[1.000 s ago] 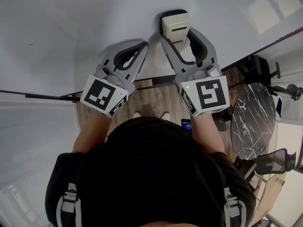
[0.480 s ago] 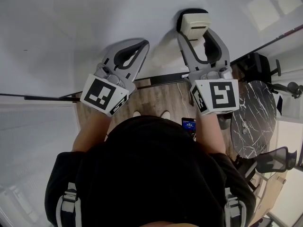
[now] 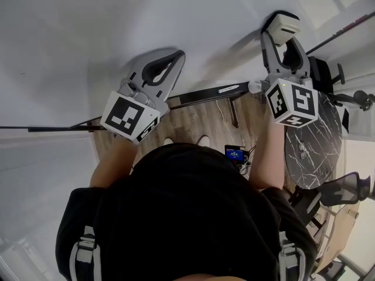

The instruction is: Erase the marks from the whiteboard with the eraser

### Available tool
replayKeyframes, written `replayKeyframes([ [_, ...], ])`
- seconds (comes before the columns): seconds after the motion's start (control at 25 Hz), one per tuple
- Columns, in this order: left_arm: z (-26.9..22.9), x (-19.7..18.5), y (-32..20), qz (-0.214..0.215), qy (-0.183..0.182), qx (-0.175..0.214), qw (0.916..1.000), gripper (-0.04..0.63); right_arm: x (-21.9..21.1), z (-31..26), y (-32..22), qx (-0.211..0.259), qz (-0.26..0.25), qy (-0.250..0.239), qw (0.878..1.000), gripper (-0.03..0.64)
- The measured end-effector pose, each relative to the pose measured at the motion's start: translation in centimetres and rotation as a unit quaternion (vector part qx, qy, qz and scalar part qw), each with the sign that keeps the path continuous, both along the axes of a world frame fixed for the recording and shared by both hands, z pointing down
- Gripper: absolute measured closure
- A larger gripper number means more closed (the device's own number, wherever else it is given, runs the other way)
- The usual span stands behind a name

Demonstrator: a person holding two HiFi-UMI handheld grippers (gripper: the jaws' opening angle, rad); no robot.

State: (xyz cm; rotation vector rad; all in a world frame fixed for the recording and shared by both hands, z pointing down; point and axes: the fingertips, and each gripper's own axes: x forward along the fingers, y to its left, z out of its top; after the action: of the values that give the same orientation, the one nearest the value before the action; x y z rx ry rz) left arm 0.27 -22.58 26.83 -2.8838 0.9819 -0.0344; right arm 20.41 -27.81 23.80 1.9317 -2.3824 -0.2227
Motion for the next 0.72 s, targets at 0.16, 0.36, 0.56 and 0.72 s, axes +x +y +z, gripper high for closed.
replayKeyframes([
  [0.16, -0.3, 0.5, 0.3, 0.003, -0.002, -0.001, 1.0000, 0.591, 0.1, -0.3, 0.2, 0.002, -0.008, -0.003, 1.000, 0.387],
  [0.36, 0.2, 0.8, 0.4, 0.003, -0.003, -0.004, 1.0000, 0.591, 0.0, 0.0, 0.9, 0.006, -0.031, -0.012, 0.999, 0.385],
  [0.56, 0.1, 1.1, 0.9, 0.004, -0.001, -0.003, 1.0000, 0.591, -0.4, -0.4, 3.1, 0.012, -0.058, -0.028, 0.998, 0.383],
  [0.72, 0.5, 1.3, 0.9, 0.007, 0.001, -0.004, 1.0000, 0.591, -1.2, -0.3, 4.3, 0.021, -0.086, -0.039, 0.995, 0.383],
])
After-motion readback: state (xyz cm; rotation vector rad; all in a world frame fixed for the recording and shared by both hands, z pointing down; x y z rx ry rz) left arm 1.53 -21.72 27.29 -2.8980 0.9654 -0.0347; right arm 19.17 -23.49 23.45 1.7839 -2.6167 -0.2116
